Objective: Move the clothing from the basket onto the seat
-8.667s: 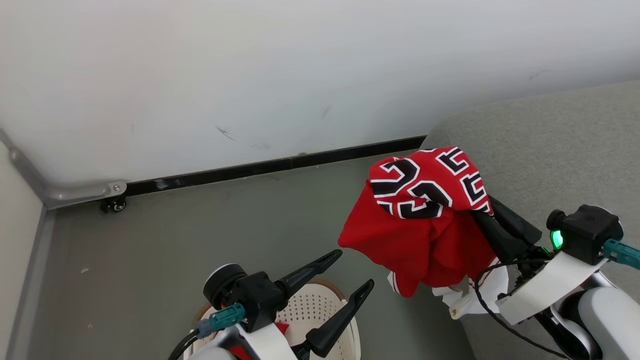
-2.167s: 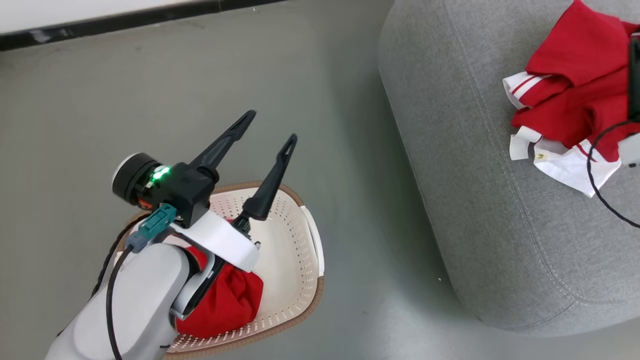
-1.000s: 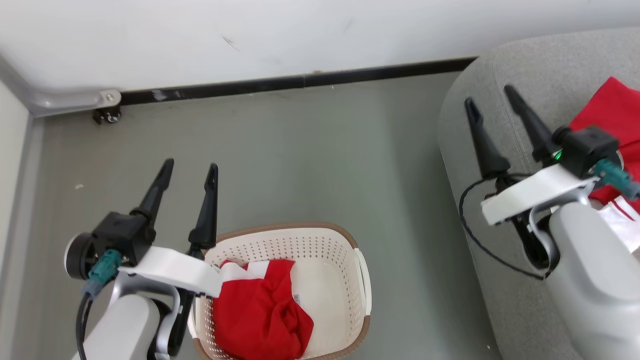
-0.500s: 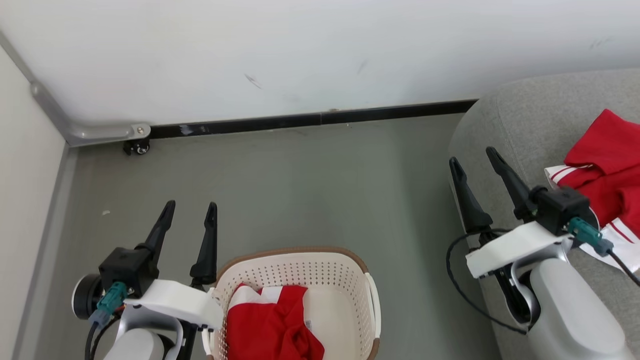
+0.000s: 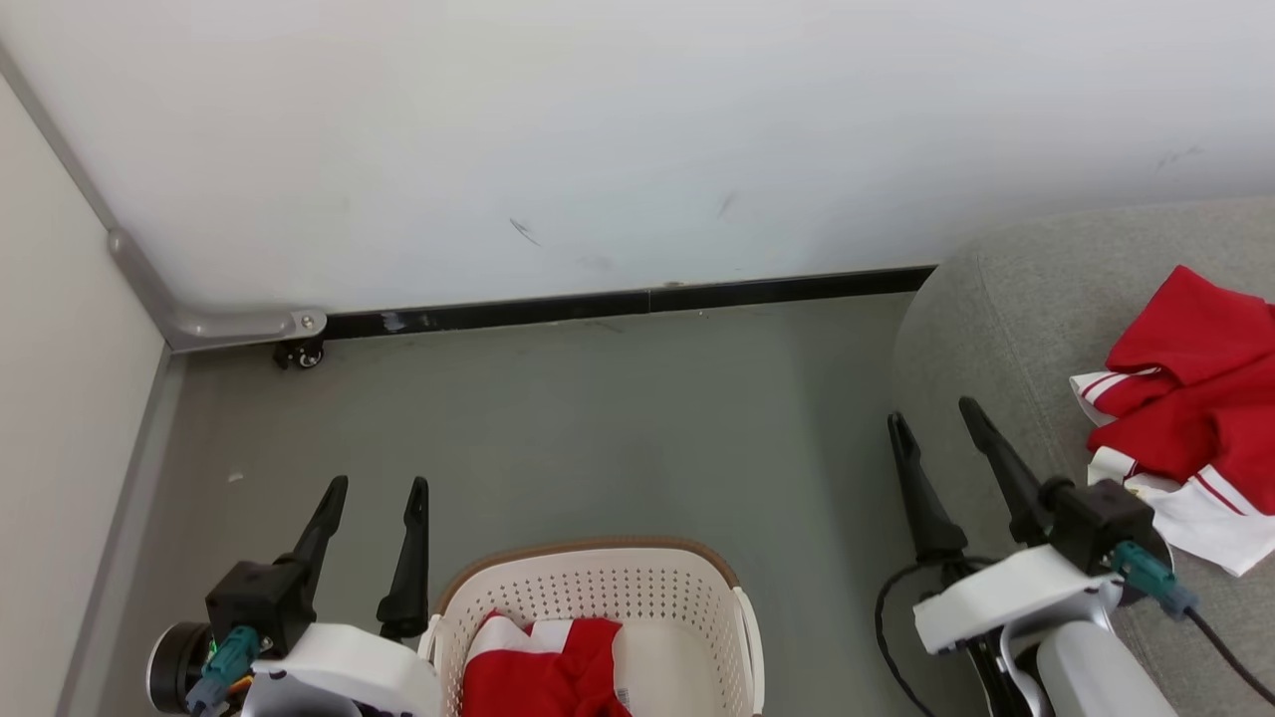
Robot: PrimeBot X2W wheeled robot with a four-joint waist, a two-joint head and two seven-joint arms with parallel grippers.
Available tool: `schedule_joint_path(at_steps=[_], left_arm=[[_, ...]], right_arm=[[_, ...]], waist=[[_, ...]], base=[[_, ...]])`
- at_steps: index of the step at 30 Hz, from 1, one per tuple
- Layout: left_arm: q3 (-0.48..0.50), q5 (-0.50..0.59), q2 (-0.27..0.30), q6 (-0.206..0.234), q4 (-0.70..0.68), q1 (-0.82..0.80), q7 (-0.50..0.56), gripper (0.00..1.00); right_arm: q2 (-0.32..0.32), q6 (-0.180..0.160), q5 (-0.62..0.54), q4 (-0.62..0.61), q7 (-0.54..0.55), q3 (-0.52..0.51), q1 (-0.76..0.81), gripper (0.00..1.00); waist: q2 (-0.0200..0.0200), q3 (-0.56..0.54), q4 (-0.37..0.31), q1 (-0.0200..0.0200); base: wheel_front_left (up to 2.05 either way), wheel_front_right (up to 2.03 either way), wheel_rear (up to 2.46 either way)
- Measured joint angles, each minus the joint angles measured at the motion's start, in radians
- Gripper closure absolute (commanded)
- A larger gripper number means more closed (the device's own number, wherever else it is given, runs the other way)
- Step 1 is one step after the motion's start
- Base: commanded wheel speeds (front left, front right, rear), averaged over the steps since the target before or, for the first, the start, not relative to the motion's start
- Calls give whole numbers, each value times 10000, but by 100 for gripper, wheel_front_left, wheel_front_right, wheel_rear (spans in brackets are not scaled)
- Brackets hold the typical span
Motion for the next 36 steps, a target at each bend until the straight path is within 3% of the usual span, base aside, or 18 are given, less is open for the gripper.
schedule_joint_path(at_steps=[14, 36], left_arm=[[272, 113, -104, -17, -88, 632, 0, 0], [700, 470, -107, -201, -274, 854, 0, 0]], right_arm=[[153, 0, -715, -591, 0, -314, 1286, 0], [232, 0, -1089, -1739, 109, -637, 1995, 0]], waist=[[0, -636, -109, 0], [0, -828, -257, 0]], base=[[0, 0, 0], [0, 0, 0]])
